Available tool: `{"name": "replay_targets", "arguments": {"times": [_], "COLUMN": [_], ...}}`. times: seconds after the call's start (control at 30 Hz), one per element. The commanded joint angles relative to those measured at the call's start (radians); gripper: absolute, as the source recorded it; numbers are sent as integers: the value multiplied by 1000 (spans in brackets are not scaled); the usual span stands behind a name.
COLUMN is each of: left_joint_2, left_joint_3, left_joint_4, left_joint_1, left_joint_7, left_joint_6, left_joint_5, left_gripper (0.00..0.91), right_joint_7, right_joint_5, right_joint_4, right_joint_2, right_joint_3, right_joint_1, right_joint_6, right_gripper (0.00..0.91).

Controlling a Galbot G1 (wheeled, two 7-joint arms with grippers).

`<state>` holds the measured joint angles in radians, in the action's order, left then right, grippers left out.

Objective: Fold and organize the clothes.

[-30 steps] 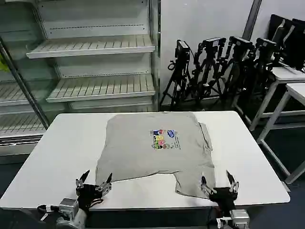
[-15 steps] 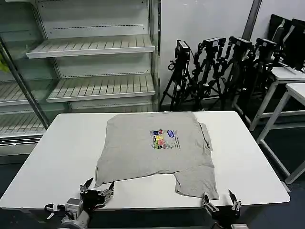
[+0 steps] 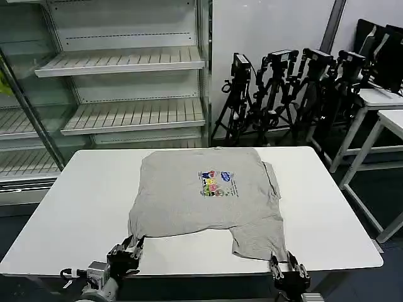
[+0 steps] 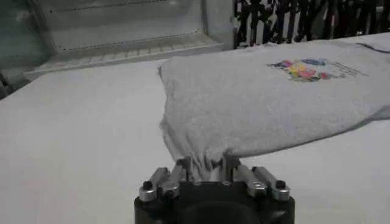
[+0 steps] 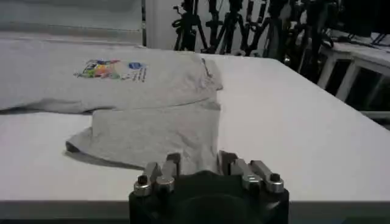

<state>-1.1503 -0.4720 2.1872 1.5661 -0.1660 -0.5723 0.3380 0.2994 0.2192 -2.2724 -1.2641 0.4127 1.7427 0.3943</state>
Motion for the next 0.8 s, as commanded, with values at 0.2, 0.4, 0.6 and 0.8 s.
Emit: {"name": "replay_targets", "arguments": {"times": [0.2,0.4,0.6,0.8], "left_joint_2": [-11,-22,-5,44], "left_joint_3": [-3,-38,-93,-104], "left_joint_4": [8,118,205,203], "left_joint_1": [2,31,44,9], "left_joint_7": [0,-12,-13,8], "left_joint_6": [-6,-5,-4,-4], "left_joint_5": [6,-19,0,22], "left_gripper": [20,20,20,20], "right_joint_7": [-8,3,4,9], "right_joint_5": [8,-45,-30,47], "right_joint_4": [-15,-92,-191,-182], "right_joint_2": [1,-4,6,32], "right_joint_3": [2,16,59,120], "right_joint_1": [7,75,80,-50], "right_joint_6": [-32,-143,-151,-111], "right_gripper": [0,0,0,0]}}
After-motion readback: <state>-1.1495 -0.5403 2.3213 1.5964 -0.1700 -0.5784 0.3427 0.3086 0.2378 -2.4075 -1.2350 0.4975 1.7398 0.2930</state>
